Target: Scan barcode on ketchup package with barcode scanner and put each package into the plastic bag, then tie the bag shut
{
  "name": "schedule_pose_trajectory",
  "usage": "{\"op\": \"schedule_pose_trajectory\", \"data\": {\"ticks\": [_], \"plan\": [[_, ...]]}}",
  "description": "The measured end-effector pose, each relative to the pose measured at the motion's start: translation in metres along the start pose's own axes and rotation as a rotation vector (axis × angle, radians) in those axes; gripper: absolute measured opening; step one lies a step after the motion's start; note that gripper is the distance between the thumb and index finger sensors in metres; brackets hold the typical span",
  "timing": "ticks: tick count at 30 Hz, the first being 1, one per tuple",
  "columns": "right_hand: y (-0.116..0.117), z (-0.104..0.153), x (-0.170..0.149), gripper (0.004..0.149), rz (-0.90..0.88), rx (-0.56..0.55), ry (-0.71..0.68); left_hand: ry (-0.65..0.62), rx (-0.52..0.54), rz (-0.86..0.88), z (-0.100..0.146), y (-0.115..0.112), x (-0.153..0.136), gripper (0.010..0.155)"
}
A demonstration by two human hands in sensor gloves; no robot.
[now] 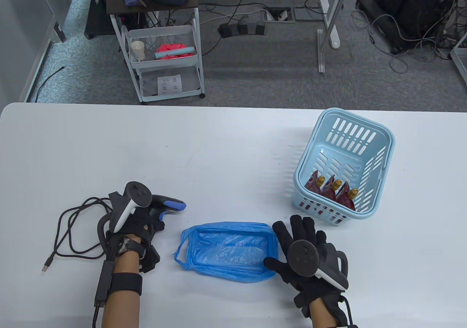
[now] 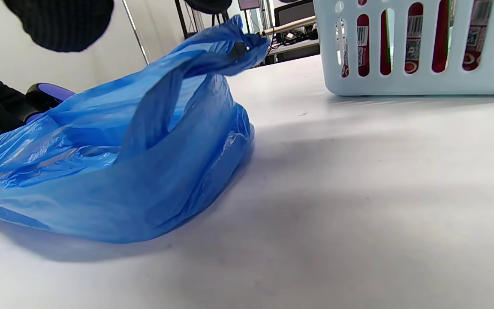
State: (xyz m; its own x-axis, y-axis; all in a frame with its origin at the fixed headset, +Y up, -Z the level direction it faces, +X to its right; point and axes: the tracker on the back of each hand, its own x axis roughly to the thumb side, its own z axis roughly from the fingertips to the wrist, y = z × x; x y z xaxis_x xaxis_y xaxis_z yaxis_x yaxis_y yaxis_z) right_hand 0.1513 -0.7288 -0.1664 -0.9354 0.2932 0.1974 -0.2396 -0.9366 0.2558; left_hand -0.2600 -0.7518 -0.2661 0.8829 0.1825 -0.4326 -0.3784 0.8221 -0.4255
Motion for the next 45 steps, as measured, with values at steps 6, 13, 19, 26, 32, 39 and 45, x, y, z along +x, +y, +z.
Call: {"op": "schedule_pose_trajectory", "data": {"ticks": [6,13,19,26,32,39,45], "plan": [[0.002,-0.002,-0.002,0.089,-0.020,0.011,0.001,-0.013,-0.024,-0.009,0.000,0.001,0.005,0.078],[0.001,-0.005,-0.006,0.089,-0.029,0.017,0.011,-0.054,-0.056,0.007,0.002,0.005,0.011,0.064],[0.003,-0.006,-0.007,0.089,-0.043,0.030,0.008,-0.075,-0.084,-0.022,0.001,0.004,0.017,0.061],[0.003,-0.006,-0.007,0.089,-0.046,0.023,0.009,-0.092,-0.164,0.008,-0.004,-0.003,0.016,0.059],[0.003,-0.007,-0.008,0.089,-0.040,0.026,0.016,-0.124,-0.193,0.005,-0.002,-0.006,0.020,0.062],[0.002,-0.007,-0.009,0.089,-0.036,0.026,0.022,-0.247,-0.120,0.108,0.013,0.009,0.016,0.062],[0.003,-0.007,-0.008,0.089,-0.048,0.023,0.016,-0.409,0.007,0.182,0.036,0.020,0.011,0.060]]}}
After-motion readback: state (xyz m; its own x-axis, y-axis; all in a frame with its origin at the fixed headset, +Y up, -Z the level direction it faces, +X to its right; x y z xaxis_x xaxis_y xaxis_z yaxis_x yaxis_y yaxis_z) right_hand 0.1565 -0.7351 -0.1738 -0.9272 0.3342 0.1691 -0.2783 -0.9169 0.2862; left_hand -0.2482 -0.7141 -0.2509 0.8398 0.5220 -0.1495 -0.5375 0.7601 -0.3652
